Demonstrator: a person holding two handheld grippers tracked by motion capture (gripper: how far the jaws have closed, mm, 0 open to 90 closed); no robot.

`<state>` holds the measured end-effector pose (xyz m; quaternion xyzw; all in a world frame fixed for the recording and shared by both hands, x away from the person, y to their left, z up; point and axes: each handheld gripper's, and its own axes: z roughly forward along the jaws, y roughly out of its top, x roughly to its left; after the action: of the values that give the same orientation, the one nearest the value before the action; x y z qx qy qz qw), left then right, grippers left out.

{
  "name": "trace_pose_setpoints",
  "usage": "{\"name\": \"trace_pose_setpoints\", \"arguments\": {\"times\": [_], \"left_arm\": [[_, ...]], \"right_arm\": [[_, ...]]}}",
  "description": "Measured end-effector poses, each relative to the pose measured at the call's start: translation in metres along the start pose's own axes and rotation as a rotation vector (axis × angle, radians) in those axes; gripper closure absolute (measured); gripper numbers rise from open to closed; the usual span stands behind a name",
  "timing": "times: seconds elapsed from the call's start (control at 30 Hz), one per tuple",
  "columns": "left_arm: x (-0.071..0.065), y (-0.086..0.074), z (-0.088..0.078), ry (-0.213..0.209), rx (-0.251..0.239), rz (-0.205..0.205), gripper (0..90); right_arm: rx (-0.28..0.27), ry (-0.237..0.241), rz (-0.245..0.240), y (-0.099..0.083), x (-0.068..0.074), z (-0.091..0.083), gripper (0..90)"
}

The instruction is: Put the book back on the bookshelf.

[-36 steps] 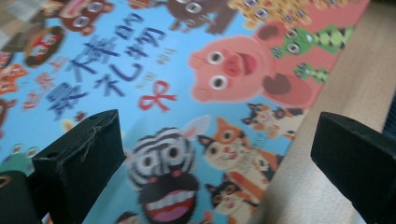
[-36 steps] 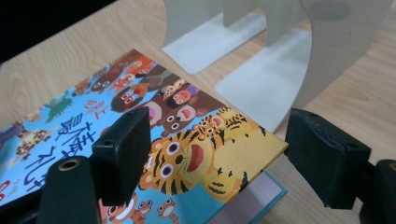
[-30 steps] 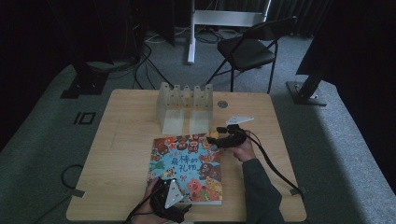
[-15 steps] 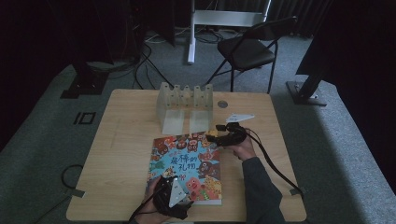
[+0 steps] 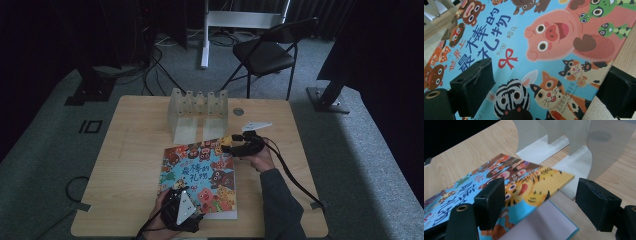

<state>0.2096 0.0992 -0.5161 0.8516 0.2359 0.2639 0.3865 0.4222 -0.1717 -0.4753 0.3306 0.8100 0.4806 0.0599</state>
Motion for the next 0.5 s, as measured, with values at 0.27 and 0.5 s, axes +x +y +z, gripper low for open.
{"name": "trace_pose_setpoints", "arguments": {"times": [0.27, 0.5], "left_arm": [[0.000, 0.001, -0.002, 0.010, -0.008, 0.003, 7.6], [0.000, 0.001, -0.002, 0.004, -0.006, 0.001, 7.7]], "right_arm": [[0.012, 0.046, 0.035, 0.002, -0.001, 0.001, 28.9], [0.056, 0.073, 0.031, 0.008, 0.005, 0.010, 34.0]]}}
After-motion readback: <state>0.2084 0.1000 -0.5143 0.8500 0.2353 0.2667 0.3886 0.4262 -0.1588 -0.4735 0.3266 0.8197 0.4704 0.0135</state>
